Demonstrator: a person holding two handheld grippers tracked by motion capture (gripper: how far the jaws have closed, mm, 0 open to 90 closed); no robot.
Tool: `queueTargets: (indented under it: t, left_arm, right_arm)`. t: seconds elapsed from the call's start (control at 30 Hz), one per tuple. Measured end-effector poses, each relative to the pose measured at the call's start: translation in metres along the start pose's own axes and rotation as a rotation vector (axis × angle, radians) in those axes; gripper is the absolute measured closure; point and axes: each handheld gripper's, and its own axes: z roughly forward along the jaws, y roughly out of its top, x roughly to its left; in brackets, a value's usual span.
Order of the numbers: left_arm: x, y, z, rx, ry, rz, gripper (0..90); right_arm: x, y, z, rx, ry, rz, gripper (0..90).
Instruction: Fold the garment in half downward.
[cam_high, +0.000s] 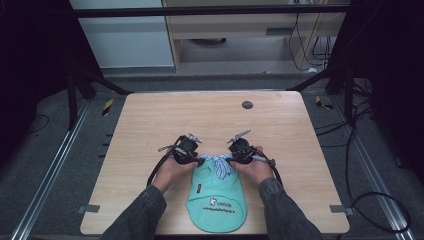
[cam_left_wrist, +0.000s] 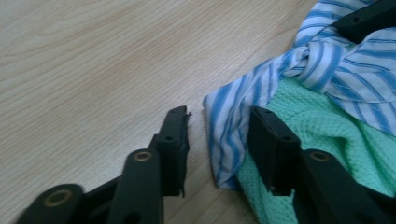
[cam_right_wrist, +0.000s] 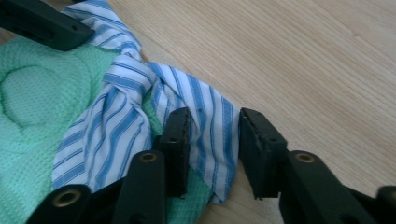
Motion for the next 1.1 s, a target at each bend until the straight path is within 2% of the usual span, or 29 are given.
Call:
queueTargets:
  t: [0.1,0.23,0.43,0.53,0.6,0.8,1.1]
  left_arm:
    - [-0.003,-0.001,0.0,-0.01,-0.012,0.004,68.6]
    - [-0.003,-0.003,0.0,-0.018,-0.02,0.007,75.5]
    - [-0.004,-0.006,0.0,-0.044,-0.036,0.017,84.5]
    - [-0.004,-0.006,0.0,-0.042,-0.036,0.017,85.1]
    - [-0.004,-0.006,0.0,-0.045,-0.034,0.016,85.5]
    - [-0.003,-0.005,-0.005,-0.059,-0.037,0.02,85.7]
    - [-0.004,-0.002,-0.012,-0.078,-0.037,0.033,85.7]
  right_arm:
    - [0.001,-0.001,0.0,-0.006,-0.001,-0.007,67.6]
    - [0.002,-0.002,0.0,-0.012,0.001,-0.008,70.3]
    - [0.005,-0.003,-0.001,-0.013,0.017,-0.019,80.5]
    - [0.006,-0.003,-0.002,-0.012,0.008,-0.023,83.2]
    - [0.005,-0.003,-0.003,-0.016,0.007,-0.042,83.7]
    - [0.005,-0.002,-0.009,-0.037,0.016,-0.038,83.7]
    - [0.005,-0.001,-0.019,-0.058,0.017,-0.064,83.7]
